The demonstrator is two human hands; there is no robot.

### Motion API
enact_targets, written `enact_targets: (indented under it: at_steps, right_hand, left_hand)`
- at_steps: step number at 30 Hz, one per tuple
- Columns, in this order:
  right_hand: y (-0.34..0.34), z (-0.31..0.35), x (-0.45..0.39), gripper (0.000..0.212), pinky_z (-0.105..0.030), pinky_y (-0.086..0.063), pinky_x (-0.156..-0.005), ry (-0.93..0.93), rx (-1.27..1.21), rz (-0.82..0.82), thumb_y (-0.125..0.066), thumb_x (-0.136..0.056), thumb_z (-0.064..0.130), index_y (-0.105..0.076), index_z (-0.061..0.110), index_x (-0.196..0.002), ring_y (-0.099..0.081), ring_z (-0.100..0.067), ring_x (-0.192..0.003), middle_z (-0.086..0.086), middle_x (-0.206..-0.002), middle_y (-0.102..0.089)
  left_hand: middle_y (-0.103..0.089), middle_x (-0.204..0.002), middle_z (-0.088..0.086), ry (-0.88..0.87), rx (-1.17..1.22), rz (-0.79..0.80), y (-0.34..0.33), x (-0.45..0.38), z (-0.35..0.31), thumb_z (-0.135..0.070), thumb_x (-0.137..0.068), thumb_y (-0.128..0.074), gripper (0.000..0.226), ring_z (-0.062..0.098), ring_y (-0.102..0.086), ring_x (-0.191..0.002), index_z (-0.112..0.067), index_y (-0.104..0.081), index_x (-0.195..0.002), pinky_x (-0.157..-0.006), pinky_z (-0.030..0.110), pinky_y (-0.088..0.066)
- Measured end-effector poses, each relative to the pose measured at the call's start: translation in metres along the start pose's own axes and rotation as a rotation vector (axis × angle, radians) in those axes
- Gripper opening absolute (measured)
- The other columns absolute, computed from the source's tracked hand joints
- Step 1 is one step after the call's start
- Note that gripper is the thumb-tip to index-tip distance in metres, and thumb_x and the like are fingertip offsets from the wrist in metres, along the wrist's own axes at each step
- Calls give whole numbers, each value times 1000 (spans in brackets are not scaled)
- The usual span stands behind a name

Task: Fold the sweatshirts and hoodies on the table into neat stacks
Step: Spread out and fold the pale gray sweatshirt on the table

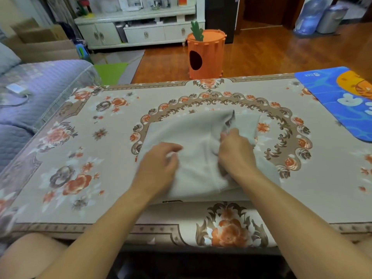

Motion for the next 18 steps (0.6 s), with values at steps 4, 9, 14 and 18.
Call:
enact_targets:
  at_steps: [4, 9, 14, 18]
  right_hand:
    - [56, 20, -20, 29, -36, -32, -70, 45, -115, -138, -35, -108, 37, -51, 14, -101, -47, -27, -80, -5, -89, -51]
    - [70, -37, -25, 30, -36, -34, -72, -106, 34, -52, -46, -105, 30, -58, 7, -90, -48, -28, -83, -17, -95, -61]
    - [21, -84, -8, 21, -42, -44, -72, -127, 205, 54, -39, -102, 15, -54, 1, -100, -59, -42, -91, -27, -102, -63]
    - [43, -66, -25, 53, -47, -40, -82, -13, 351, -128, -45, -96, 10, -31, 6, -148, -49, -45, -116, -25, -135, -45]
  left_hand:
    - [-59, -141, -2, 23, -113, -164, 26, 4, 22, -22, -102, -55, 33, 14, -46, -132, -22, -66, -133, -109, 18, -25]
    - [-2, -172, 1, 74, -357, 232, -15, -1, 33, -62, -102, -21, 64, 20, 4, -158, -40, -13, -162, -128, 44, -3]
    - [29, -167, 2, 80, -606, 470, -45, 5, 41, -72, -94, -8, 75, 27, 31, -152, -42, 13, -160, -125, 51, 10]
    - [8, -172, 3, 24, -643, 367, -45, -14, 7, -57, -101, -25, 69, 26, 16, -157, -26, -20, -162, -126, 53, 5]
Point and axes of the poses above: each hand's wrist, its own x-axis away from the middle knuckle, its own y-axis out of the back of the hand, z = x × y, the point moved 5 cm from there along -x, towards the middle knuckle
